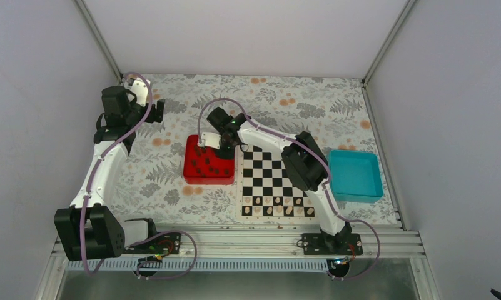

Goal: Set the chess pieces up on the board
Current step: Pick up the chess piece from the storage box, then place the chess piece on the chessboard.

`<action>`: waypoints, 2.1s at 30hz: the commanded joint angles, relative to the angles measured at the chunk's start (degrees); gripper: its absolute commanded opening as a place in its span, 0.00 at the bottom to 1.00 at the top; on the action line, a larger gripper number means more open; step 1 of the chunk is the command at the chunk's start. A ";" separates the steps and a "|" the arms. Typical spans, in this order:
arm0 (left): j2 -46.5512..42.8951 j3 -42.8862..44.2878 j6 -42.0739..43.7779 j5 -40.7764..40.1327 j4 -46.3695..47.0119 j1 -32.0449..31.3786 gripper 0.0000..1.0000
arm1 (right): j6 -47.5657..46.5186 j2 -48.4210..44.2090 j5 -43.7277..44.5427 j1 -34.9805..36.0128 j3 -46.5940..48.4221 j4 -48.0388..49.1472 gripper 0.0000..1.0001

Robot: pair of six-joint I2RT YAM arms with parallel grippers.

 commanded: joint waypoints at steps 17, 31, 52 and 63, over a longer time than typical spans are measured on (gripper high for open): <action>-1.45 -0.14 -0.09 1.59 0.72 0.39 1.00 | 0.38 -22.35 -4.62 -12.77 -8.18 -2.28 0.04; -1.29 0.28 -0.09 2.39 0.20 0.43 1.00 | -1.80 -23.23 -2.31 -20.57 -23.76 4.57 0.04; -1.18 0.08 0.00 2.13 0.21 0.39 1.00 | -2.83 -17.49 1.74 -20.77 -24.93 6.88 0.05; -1.27 -0.03 0.08 2.20 0.27 0.35 1.00 | -2.99 -15.62 1.87 -20.75 -25.18 6.73 0.05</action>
